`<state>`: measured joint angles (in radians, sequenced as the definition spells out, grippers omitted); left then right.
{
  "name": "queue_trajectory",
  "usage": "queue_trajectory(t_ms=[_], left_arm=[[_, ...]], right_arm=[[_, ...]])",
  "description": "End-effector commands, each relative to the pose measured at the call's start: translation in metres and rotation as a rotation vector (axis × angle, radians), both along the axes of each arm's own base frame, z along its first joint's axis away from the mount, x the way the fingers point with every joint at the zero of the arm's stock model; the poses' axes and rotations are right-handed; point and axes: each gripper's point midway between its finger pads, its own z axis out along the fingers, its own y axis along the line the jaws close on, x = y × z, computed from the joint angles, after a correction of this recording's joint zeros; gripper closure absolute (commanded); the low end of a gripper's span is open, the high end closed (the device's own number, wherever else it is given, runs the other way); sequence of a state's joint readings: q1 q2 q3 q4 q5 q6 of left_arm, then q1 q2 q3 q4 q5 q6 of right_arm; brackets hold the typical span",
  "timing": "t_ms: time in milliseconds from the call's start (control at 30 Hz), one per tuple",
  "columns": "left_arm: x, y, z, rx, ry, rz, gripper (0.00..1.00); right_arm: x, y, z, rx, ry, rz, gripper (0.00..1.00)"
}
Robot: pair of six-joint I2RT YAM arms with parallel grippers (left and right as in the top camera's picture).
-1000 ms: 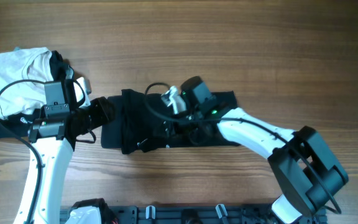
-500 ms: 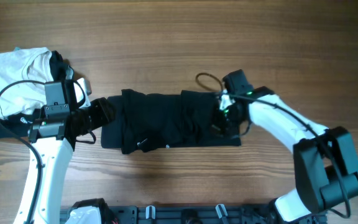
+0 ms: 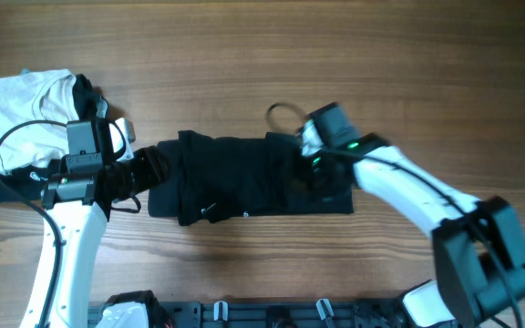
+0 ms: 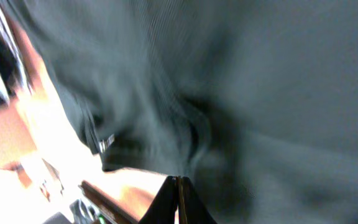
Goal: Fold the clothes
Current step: 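Lift the right end and fold it leftward over the strip with the right gripper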
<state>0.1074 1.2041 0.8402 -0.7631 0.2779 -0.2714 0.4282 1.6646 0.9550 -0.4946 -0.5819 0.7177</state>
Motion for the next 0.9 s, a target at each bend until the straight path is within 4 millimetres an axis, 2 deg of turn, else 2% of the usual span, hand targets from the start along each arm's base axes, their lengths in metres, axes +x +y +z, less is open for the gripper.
queue_trajectory(t_ms=[0,67,133,167,200,233,333,400,500,567,667,767,867], left_arm=[[0.004,0.002,0.008,0.009,-0.03,0.004,0.37],[0.005,0.003,0.008,0.01,-0.034,0.004,0.37],[0.006,0.003,0.009,0.01,-0.035,0.004,0.37],[0.006,0.003,0.008,0.01,-0.035,0.004,0.37],[0.006,0.003,0.008,0.009,-0.035,0.004,0.37],[0.006,0.003,0.008,0.01,-0.035,0.004,0.37],[0.005,0.002,0.008,0.009,-0.034,0.004,0.37],[0.005,0.003,0.008,0.009,-0.034,0.004,0.37],[0.005,0.003,0.008,0.009,-0.034,0.004,0.37],[0.005,0.002,0.008,0.009,-0.034,0.004,0.37],[0.005,0.003,0.008,0.009,-0.034,0.005,0.37],[0.006,0.003,0.008,0.009,-0.035,0.004,0.37],[0.008,0.003,0.01,0.01,-0.045,0.004,0.37]], right_arm=[[0.023,-0.047,-0.003,-0.099,0.002,-0.142,0.96],[0.017,-0.055,-0.02,-0.146,0.063,-0.188,0.96],[0.004,-0.044,-0.04,-0.154,0.149,-0.171,0.96],[-0.003,-0.032,-0.046,-0.129,0.185,-0.145,0.96],[-0.012,-0.012,-0.051,-0.076,0.213,-0.091,0.96],[-0.024,0.025,-0.051,0.024,0.203,0.025,0.96],[-0.039,0.066,-0.046,0.099,0.135,0.158,0.96],[-0.036,0.079,-0.035,0.161,0.056,0.233,0.96],[-0.017,0.068,-0.023,0.177,-0.025,0.237,0.96],[-0.004,0.047,-0.014,0.172,-0.023,0.174,0.96],[0.001,0.02,-0.014,0.159,0.033,0.114,0.96],[-0.008,0.024,-0.007,0.221,-0.01,0.219,0.96],[-0.017,0.036,-0.023,0.124,0.009,0.212,0.95]])
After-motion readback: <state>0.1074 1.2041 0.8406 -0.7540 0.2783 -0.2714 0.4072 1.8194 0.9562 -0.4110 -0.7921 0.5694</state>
